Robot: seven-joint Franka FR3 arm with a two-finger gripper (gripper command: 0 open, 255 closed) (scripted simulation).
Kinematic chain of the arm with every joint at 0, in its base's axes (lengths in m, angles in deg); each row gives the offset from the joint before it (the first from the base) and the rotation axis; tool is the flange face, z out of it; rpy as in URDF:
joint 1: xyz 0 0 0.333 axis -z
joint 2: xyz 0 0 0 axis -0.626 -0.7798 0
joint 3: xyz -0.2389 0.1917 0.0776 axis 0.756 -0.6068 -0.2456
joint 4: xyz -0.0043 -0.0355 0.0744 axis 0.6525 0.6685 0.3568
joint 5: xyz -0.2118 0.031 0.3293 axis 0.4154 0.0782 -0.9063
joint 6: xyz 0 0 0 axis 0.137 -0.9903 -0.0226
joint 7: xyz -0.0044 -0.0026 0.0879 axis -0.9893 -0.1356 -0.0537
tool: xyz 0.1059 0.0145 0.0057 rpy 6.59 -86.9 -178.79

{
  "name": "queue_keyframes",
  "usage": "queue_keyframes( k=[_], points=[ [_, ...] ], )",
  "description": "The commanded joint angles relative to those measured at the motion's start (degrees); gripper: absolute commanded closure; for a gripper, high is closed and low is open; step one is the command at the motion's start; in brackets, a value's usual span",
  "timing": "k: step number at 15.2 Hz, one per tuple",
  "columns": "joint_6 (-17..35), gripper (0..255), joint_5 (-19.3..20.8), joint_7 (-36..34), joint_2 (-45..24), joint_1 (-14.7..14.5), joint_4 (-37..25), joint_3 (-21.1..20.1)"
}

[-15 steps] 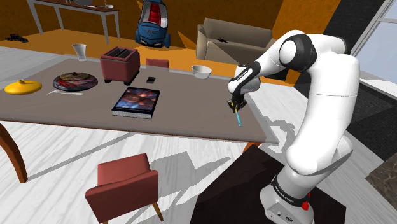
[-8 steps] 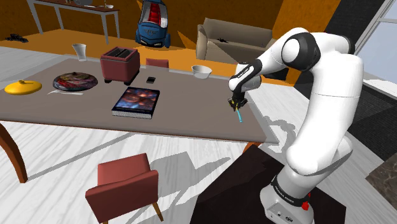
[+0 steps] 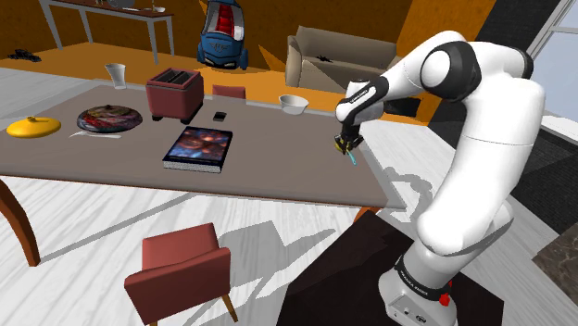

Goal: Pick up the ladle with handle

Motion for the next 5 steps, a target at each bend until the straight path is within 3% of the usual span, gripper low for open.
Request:
queue_keyframes(
  k=[1, 5],
  points=[
    [-1.32, 255, 0.10, 0.15, 1.05, -0.07, -0.27, 0.07],
    [-2.77, 255, 0.20, 0.29, 2.11, -0.15, -0.68, 0.11]
  ],
)
